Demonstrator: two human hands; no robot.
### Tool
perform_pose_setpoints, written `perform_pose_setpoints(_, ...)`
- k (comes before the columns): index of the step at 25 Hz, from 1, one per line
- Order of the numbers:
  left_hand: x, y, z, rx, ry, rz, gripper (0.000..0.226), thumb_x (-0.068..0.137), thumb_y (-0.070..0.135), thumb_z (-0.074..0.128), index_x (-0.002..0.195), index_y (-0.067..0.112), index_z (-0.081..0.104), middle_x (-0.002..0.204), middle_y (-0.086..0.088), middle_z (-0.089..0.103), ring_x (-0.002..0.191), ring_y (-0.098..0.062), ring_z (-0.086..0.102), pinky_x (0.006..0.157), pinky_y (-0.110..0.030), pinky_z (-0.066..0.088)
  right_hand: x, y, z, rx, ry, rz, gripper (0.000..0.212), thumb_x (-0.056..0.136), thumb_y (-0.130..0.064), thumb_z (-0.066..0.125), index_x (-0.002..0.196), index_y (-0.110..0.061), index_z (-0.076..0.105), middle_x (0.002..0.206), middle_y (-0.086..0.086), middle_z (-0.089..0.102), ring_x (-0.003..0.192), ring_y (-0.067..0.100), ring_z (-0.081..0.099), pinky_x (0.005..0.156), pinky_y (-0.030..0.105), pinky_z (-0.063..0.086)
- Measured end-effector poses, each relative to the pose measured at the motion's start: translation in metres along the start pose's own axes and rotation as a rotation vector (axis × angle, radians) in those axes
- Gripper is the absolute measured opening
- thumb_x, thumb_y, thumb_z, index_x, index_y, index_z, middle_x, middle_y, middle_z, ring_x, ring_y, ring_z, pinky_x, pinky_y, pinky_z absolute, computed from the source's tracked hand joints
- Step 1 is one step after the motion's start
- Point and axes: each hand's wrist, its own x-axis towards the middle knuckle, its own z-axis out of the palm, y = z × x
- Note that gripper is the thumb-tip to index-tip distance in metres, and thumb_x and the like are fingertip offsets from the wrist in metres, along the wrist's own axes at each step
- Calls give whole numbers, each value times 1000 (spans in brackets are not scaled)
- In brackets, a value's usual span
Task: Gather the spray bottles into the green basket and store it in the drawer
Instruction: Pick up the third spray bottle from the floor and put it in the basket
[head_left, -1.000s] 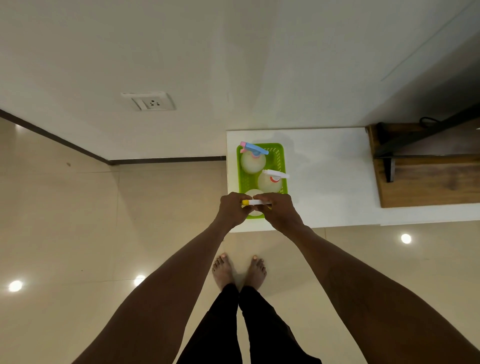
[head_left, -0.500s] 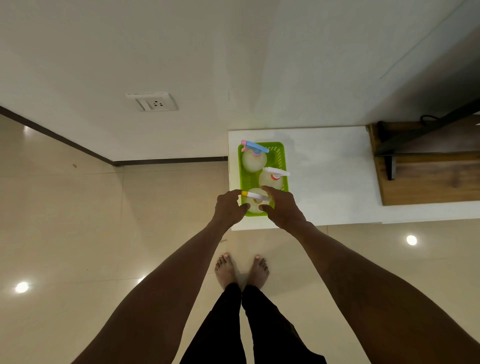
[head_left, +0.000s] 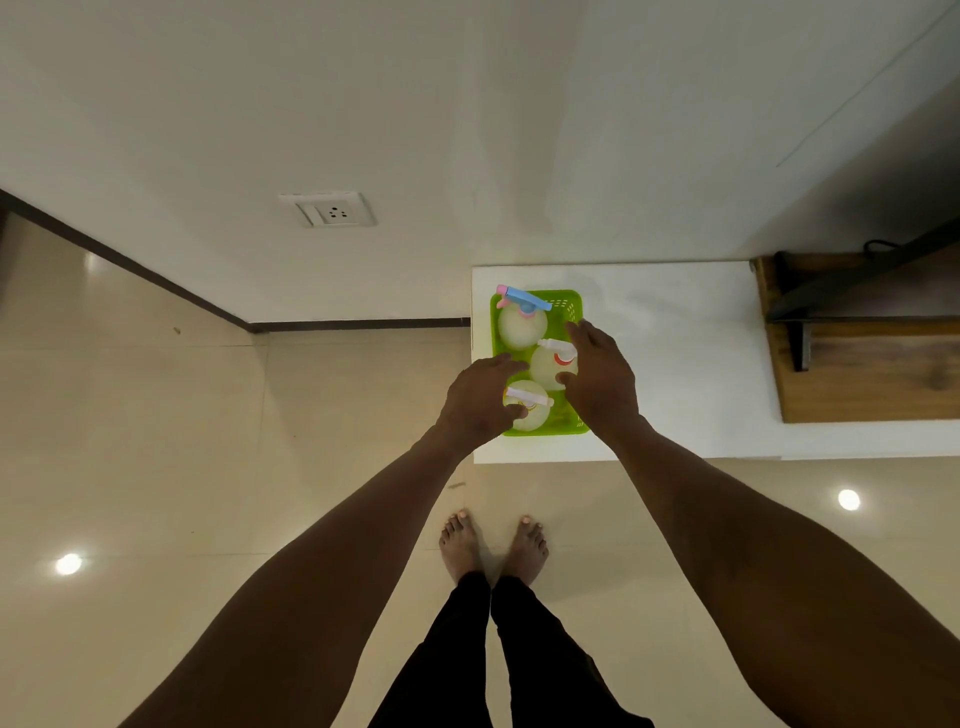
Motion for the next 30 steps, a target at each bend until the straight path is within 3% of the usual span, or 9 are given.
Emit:
perform_pose_setpoints(3, 10, 5, 2, 111, -33, 88, 63, 74, 37, 81, 132, 26, 60, 135, 4, 61, 125, -20, 54, 101, -32, 40, 13, 1, 11, -56, -81, -27, 61, 82, -10, 71, 139, -21, 52, 136, 1, 59, 126, 23, 52, 90, 37, 50)
perform_pose_setpoints(7, 16, 4, 7, 161, -86, 93, 52, 78, 37, 76, 128, 28, 63, 126, 5, 67, 117, -20, 58, 94, -33, 45, 21, 6, 23, 19, -47, -58, 32, 85, -4, 59, 108, -22, 71, 103, 2, 70, 99, 28, 63, 79, 38, 53)
perform_pose_setpoints(13, 21, 2, 9, 179, -87, 120, 19, 85, 30, 68, 102, 30, 76, 101, 9, 75, 95, -21, 66, 73, -32, 51, 39, 16, 25, 67, -64, -24, 26, 85, -5, 58, 101, -22, 70, 95, 1, 70, 92, 27, 63, 72, 32, 47)
perform_pose_setpoints(16, 22, 2, 13, 175, -85, 126, 20, 86, 29, 68, 104, 28, 76, 104, 8, 75, 96, -23, 66, 75, -35, 54, 45, 16, 22, 70, -41, -13, 22, 87, -7, 59, 101, -20, 70, 97, 3, 71, 93, 29, 63, 71, 28, 38)
perform_pose_setpoints(19, 22, 4, 15, 162, -85, 97, 33, 86, 34, 70, 118, 25, 70, 118, 6, 71, 111, -22, 61, 87, -34, 48, 48, 13, 19, 59, -46, -33, 24, 84, -4, 61, 100, -19, 69, 94, 3, 70, 91, 29, 62, 69, 27, 34)
perform_pose_setpoints(23, 24, 2, 13, 156, -111, 71, 46, 85, 42, 69, 128, 27, 62, 129, 7, 64, 123, -19, 52, 97, -33, 41, 50, 9, 15, 44, -87, -17, 18, 81, -7, 63, 94, -19, 66, 90, 4, 68, 88, 30, 62, 66, 31, 41)
perform_pose_setpoints(25, 23, 2, 11, 161, -114, 76, 51, 84, 44, 70, 131, 27, 59, 131, 6, 63, 125, -19, 51, 99, -32, 40, 49, 9, 12, 23, -107, 11, 20, 84, -14, 64, 103, -20, 65, 96, 6, 68, 93, 32, 63, 71, 35, 47)
perform_pose_setpoints(28, 18, 5, 8, 191, -94, 112, 55, 83, 44, 71, 133, 23, 59, 133, 1, 62, 125, -22, 53, 101, -35, 40, 43, 9, 8, 0, -135, 44, 50, 87, -23, 68, 135, -20, 55, 124, 9, 65, 116, 32, 58, 91, 40, 48)
perform_pose_setpoints(30, 12, 9, 5, 227, -45, 163, 56, 80, 44, 72, 129, 19, 62, 125, -1, 67, 116, -25, 59, 98, -38, 43, 34, 9, 1, 54, -131, 59, 62, 86, -24, 71, 143, -19, 49, 136, 8, 59, 126, 29, 53, 100, 40, 45)
